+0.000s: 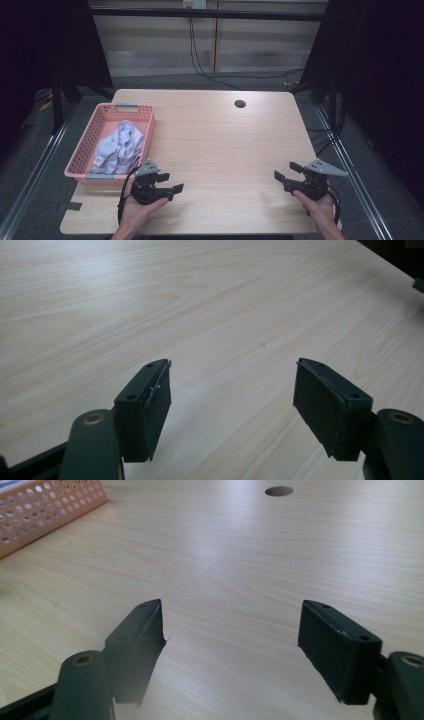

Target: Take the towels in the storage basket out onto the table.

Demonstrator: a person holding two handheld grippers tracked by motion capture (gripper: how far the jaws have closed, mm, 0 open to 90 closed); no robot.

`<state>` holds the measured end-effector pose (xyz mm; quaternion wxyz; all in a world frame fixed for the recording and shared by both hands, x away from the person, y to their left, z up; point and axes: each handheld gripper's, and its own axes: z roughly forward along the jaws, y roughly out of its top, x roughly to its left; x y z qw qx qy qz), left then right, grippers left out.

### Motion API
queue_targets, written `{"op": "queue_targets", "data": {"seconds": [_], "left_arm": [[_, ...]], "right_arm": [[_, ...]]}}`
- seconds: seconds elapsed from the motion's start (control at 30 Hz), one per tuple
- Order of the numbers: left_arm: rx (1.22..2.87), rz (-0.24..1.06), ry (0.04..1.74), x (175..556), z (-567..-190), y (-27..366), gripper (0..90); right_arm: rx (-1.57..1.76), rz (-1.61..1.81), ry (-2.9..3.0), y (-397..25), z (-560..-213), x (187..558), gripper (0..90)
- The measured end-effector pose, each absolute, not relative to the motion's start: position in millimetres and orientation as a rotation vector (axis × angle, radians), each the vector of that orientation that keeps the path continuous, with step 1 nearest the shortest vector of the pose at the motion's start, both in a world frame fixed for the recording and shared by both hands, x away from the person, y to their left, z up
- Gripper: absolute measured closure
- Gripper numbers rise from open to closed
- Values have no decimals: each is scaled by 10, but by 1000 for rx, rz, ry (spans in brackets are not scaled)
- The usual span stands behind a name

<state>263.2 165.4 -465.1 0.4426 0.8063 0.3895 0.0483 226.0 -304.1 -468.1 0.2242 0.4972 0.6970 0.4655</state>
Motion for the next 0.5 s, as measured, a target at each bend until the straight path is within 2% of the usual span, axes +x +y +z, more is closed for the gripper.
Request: {"op": "queue_targets", "data": {"seconds": [0.5], "left_arm": [[1998,157,932,2632,-4489,1764,280]], "right_arm": [[1332,1263,2059,-3010,-4689,2230,190]]}}
